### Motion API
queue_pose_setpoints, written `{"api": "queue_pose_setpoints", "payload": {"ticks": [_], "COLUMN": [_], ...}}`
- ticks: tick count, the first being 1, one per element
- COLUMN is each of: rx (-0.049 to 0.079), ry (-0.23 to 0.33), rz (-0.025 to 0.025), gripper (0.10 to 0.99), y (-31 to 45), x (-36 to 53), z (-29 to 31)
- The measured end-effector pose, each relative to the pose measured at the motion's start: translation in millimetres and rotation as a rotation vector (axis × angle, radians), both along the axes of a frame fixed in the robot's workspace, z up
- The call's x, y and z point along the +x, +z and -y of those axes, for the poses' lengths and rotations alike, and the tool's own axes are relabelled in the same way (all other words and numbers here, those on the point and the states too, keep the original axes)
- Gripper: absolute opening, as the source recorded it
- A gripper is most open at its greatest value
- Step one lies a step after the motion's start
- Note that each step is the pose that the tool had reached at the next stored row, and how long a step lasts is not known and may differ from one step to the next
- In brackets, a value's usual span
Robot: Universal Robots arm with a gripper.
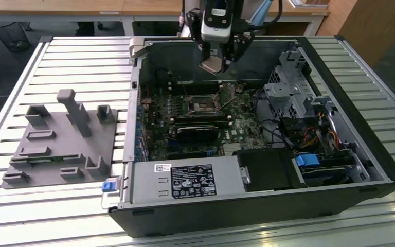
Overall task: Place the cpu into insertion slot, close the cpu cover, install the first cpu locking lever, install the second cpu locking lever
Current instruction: 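Place the cpu into insertion slot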
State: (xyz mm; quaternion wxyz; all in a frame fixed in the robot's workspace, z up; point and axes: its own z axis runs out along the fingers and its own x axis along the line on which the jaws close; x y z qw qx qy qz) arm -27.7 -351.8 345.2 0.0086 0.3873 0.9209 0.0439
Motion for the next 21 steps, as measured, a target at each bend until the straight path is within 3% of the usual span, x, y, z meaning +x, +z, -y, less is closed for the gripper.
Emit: {"api": "queue_pose_setpoints", "payload": {"ticks": [21], "rx": [0.0], "ry": [-0.08], "rz": [-0.0001], "gripper": [0.541], "y": [-2.9], "x": [0.0], "z": [0.0]}}
